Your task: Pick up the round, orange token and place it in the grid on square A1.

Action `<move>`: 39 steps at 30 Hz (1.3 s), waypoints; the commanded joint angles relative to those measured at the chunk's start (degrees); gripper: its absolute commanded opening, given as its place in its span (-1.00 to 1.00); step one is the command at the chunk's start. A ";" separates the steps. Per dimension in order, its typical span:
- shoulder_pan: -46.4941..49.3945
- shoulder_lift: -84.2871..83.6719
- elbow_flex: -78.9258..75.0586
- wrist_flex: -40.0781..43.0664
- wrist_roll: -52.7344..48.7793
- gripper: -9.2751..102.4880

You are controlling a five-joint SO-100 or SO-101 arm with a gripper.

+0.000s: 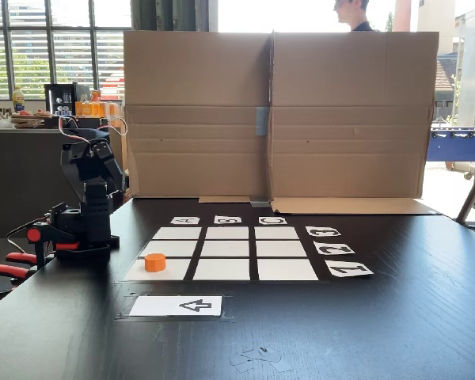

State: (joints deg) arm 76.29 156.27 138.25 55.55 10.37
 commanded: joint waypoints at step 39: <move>25.40 34.19 36.91 9.58 -10.46 -0.84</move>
State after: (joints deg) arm 99.84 190.11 174.99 65.65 0.44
